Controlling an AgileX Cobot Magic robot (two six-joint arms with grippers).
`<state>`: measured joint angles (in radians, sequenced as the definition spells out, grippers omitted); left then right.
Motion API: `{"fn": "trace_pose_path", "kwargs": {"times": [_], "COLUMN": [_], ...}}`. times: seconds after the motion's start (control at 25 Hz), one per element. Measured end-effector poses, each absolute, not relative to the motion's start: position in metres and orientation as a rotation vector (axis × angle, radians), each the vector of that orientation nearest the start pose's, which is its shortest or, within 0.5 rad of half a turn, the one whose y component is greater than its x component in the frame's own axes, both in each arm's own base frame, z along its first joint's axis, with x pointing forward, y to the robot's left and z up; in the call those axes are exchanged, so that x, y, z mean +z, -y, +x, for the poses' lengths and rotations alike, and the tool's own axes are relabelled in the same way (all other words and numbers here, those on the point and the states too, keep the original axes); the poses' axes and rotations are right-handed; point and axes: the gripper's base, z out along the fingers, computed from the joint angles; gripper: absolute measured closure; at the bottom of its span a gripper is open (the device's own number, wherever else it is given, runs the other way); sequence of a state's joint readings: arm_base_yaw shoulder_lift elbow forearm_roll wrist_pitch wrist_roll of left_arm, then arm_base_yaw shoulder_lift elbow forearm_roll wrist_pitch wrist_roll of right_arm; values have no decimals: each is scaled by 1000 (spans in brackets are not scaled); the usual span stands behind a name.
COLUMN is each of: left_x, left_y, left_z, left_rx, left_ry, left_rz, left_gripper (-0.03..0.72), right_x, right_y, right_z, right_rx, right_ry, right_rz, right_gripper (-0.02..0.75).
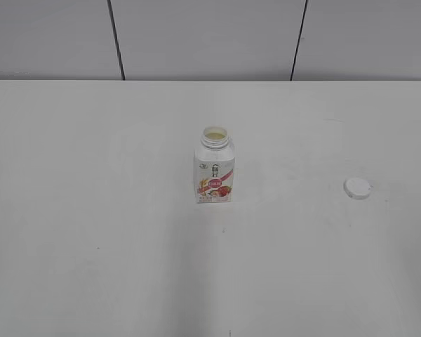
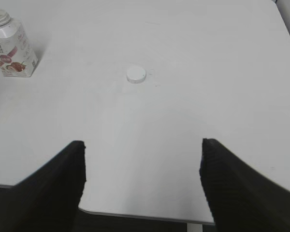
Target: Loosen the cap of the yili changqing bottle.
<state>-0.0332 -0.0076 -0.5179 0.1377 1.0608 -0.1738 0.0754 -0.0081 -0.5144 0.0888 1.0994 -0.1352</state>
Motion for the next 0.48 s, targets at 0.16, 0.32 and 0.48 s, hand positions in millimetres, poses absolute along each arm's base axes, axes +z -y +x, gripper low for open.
{"fn": "trace_pose_path", "kwargs": {"times": [0.16, 0.32, 0.48], "left_x": [283, 283, 283], "left_y": [-11, -11, -11], "left_z": [-8, -8, -8], "left_rx": [36, 35, 35], "left_ry": [-2005, -2006, -2006], "left_rz": [-158, -158, -158], "left_gripper": [231, 231, 231], "right_x": [278, 278, 278], "right_y": [-5, -5, -5], "right_z": [-10, -10, -10], "right_rx": [49, 44, 44], "right_ry": [-2046, -2045, -2045], "right_rz": [-222, -222, -222], "right_gripper": [156, 156, 156]}}
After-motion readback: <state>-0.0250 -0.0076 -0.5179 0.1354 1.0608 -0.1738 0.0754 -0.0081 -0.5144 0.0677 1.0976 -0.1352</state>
